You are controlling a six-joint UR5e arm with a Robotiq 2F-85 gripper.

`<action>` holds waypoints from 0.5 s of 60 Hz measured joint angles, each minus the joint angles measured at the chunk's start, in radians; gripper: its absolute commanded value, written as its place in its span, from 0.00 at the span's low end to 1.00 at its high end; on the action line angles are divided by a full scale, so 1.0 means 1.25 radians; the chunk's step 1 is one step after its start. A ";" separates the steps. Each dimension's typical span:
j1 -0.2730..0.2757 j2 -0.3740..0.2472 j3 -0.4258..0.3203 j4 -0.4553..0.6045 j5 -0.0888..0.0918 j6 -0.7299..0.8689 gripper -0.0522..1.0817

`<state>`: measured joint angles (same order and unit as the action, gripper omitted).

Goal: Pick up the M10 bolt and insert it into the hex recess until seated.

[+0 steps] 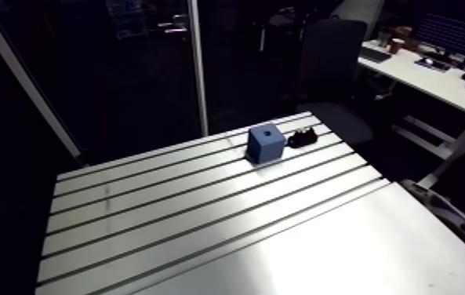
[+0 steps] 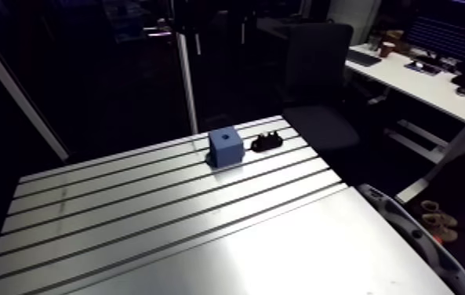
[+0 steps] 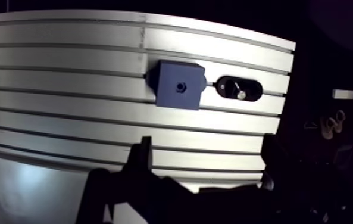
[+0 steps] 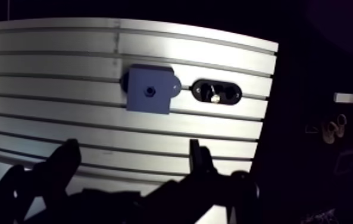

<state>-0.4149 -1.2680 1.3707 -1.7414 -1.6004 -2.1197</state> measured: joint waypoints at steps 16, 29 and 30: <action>-0.032 0.051 -0.008 -0.031 0.001 -0.002 0.06; -0.054 0.070 0.004 -0.074 0.001 -0.004 0.06; -0.055 0.070 0.006 -0.078 0.000 -0.004 0.06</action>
<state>-0.4839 -1.1805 1.3779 -1.8384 -1.5999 -2.1247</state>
